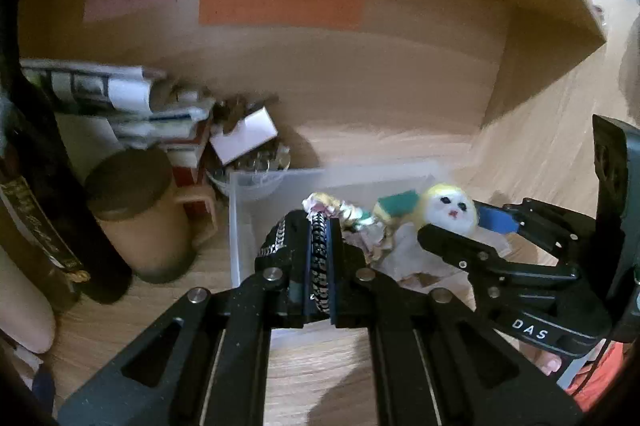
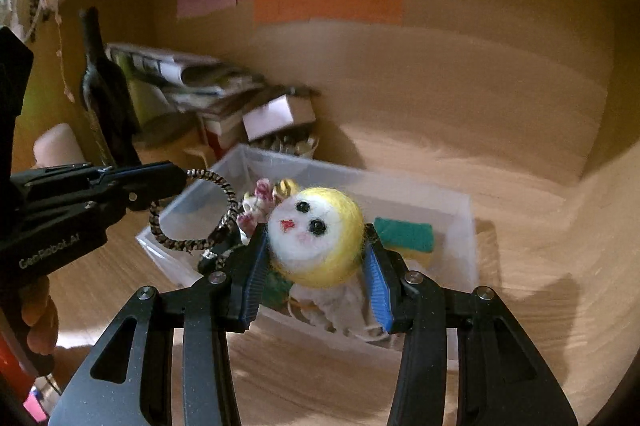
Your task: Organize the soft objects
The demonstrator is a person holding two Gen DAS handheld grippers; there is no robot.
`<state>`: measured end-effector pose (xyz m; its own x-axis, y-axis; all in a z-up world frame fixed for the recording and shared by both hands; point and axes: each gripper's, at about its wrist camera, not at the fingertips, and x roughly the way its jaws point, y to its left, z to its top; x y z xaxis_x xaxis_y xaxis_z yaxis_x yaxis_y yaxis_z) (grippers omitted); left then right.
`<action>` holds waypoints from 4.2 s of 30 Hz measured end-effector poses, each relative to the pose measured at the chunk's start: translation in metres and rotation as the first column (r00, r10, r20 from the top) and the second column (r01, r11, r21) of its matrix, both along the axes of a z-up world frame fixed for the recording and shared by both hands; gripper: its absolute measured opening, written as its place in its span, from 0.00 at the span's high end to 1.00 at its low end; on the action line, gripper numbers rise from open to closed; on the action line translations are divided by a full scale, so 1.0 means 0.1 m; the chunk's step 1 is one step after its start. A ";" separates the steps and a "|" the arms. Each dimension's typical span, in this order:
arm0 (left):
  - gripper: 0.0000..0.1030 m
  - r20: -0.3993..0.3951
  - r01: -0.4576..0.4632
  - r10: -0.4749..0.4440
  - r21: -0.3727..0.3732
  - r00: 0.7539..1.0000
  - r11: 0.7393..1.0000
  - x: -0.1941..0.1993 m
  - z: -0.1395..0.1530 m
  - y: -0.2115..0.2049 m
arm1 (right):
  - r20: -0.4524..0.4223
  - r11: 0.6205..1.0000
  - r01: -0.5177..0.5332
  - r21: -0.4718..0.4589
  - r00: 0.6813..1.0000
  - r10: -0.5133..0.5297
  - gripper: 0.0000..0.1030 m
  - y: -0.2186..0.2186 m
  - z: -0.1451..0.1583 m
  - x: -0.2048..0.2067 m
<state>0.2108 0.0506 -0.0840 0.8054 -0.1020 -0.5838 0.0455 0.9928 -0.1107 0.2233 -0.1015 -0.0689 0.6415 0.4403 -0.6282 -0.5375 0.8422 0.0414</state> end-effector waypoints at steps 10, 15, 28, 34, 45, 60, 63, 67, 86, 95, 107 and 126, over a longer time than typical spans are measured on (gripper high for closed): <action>0.94 -0.096 -0.013 0.017 0.037 0.995 0.999 0.18 -0.33 0.02 | -0.045 0.998 -0.016 -0.064 0.999 0.014 0.58 0.14 -0.28 0.14; 0.70 -0.107 -0.009 0.016 0.061 0.994 0.998 0.13 -0.35 -0.03 | -0.041 0.996 -0.016 -0.087 0.999 0.012 0.52 0.17 -0.29 0.15; 0.41 0.030 -0.046 0.044 0.072 0.999 0.996 -0.24 0.07 -0.02 | 0.043 1.000 0.012 -0.011 0.999 -0.011 0.36 -0.04 0.14 -0.12; 0.35 0.148 -0.047 0.035 0.076 0.988 0.996 -0.52 0.43 -0.11 | 0.167 0.998 0.030 0.056 0.985 -0.039 0.30 -0.26 0.58 -0.50; 0.12 0.350 -0.044 0.014 0.076 0.937 0.996 -1.14 1.02 -0.33 | 0.361 0.984 0.045 0.171 0.927 -0.105 0.18 -0.62 1.21 -1.18; 0.00 0.459 -0.079 0.036 0.075 0.888 0.994 -1.72 1.26 -0.42 | 0.429 0.962 0.037 0.269 0.890 -0.155 0.00 -0.83 1.43 -1.62; 0.00 0.459 -0.082 0.041 0.070 0.888 0.994 -1.74 1.26 -0.41 | 0.427 0.962 0.038 0.270 0.891 -0.156 0.00 -0.83 1.42 -1.64; 0.00 0.462 -0.086 0.045 0.068 0.886 0.994 -1.75 1.25 -0.39 | 0.425 0.963 0.039 0.266 0.892 -0.153 0.00 -0.81 1.41 -1.64; 0.00 0.463 -0.087 0.046 0.068 0.885 0.994 -1.73 1.24 -0.39 | 0.421 0.965 0.034 0.261 0.895 -0.146 0.00 -0.81 1.37 -1.60; 0.00 0.464 -0.089 0.046 0.071 0.885 0.993 -1.72 1.23 -0.40 | 0.417 0.964 0.037 0.264 0.897 -0.148 0.00 -0.81 1.36 -1.61; 0.00 0.464 -0.087 0.046 0.069 0.885 0.994 -1.73 1.22 -0.39 | 0.417 0.963 0.038 0.266 0.897 -0.150 0.00 -0.81 1.35 -1.61; 0.00 0.455 -0.101 0.061 0.063 0.888 0.993 -1.72 1.23 -0.48 | 0.414 0.963 0.039 0.265 0.898 -0.151 0.00 -0.78 1.34 -1.63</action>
